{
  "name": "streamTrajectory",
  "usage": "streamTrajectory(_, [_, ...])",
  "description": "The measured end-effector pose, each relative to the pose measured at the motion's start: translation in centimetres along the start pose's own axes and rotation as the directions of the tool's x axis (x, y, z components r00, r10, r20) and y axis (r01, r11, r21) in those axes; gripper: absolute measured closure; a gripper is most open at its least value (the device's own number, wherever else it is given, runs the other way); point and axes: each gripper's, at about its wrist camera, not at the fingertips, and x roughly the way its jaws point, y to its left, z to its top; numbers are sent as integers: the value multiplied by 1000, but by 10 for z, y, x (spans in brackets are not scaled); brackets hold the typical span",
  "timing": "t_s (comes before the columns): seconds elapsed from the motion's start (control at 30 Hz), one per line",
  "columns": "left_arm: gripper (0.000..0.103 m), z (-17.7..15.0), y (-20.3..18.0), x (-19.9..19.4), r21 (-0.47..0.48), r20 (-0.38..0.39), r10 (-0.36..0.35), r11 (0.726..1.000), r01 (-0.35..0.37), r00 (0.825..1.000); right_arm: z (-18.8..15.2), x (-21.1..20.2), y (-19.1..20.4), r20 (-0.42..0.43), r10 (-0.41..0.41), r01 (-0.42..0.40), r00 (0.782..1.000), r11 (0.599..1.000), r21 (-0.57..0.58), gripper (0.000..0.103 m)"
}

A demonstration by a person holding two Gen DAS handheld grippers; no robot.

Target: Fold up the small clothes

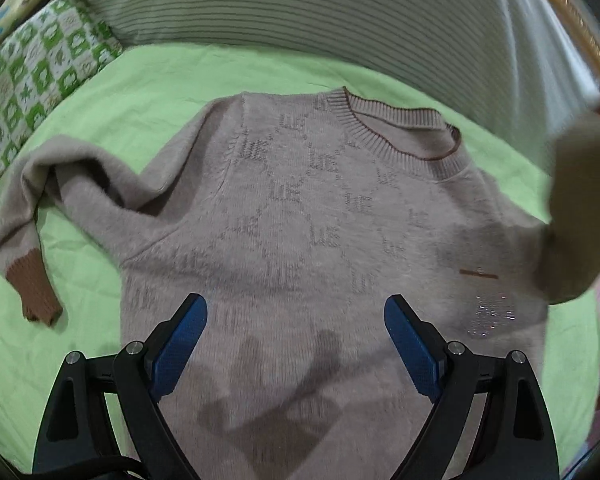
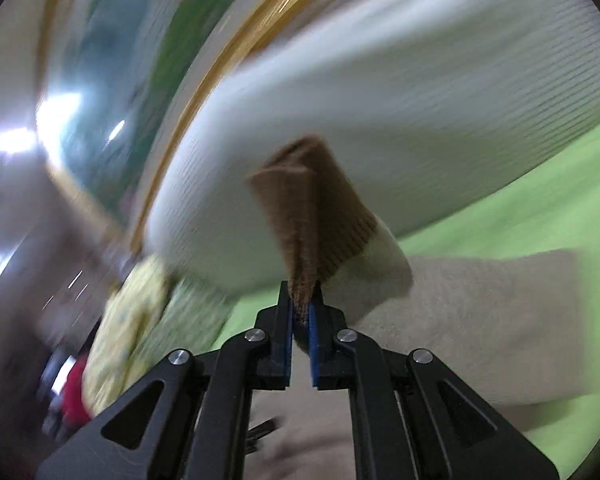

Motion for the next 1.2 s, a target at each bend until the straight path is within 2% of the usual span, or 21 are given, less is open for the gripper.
streamTrajectory(0.07, [12, -2, 5, -4, -18, -2, -19, 1000, 19, 1000, -19, 49, 13, -133, 39, -36, 990, 999, 22, 84])
streamTrajectory(0.13, [12, -1, 10, -3, -31, -11, -36, 999, 36, 999, -36, 73, 18, -196, 66, -59, 978, 997, 42, 83])
streamTrajectory(0.27, [12, 6, 14, 14, -56, -44, -66, 996, 64, 997, -53, 63, 2, -178, 11, 0, 984, 998, 61, 75])
streamTrajectory(0.43, [12, 17, 21, 50, -154, -113, -112, 984, 93, 987, -49, 12, -61, -116, -143, 160, 983, 975, 154, 71])
streamTrajectory(0.5, [16, 22, 20, 66, -180, -129, -107, 980, 82, 986, -54, -11, -83, -92, -202, 217, 975, 954, 206, 70])
streamTrajectory(0.53, [20, 23, 18, 69, -180, -125, -103, 981, 79, 987, -53, -19, -92, -83, -217, 230, 973, 947, 226, 70])
streamTrajectory(0.57, [37, 25, 13, 71, -166, -111, -102, 983, 83, 989, -53, -32, -103, -67, -250, 259, 966, 932, 255, 70])
streamTrajectory(0.6, [48, 27, 10, 71, -148, -106, -97, 986, 81, 990, -51, -42, -110, -58, -268, 274, 962, 923, 271, 70])
streamTrajectory(0.63, [70, 28, 7, 72, -135, -105, -96, 987, 82, 990, -51, -47, -114, -49, -282, 284, 958, 916, 285, 70])
streamTrajectory(0.67, [91, 29, 6, 71, -127, -101, -129, 985, 116, 987, -51, -53, -120, -38, -297, 294, 954, 907, 300, 70])
streamTrajectory(0.7, [91, 31, 5, 67, -126, -90, -168, 980, 156, 982, -50, -59, -124, -26, -325, 316, 945, 895, 315, 70])
streamTrajectory(0.8, [93, 36, 6, 34, -85, -1, -192, 978, 191, 981, -44, -70, -128, 0, -361, 341, 932, 879, 333, 70])
streamTrajectory(0.9, [94, 38, 30, -10, -89, 114, -158, 982, 169, 981, -36, -75, -130, 19, -384, 358, 923, 877, 319, 70])
streamTrajectory(0.97, [94, 37, 51, -18, -113, 125, -134, 983, 148, 983, -32, -73, -131, 18, -402, 379, 915, 876, 300, 69])
streamTrajectory(1.03, [94, 32, 74, -13, -140, 105, -97, 984, 111, 990, -28, -70, -137, 4, -404, 386, 915, 875, 293, 67])
streamTrajectory(1.2, [93, 18, 98, -3, -204, 63, -64, 976, 76, 996, -20, -33, -151, -80, -426, 433, 901, 875, 218, 63])
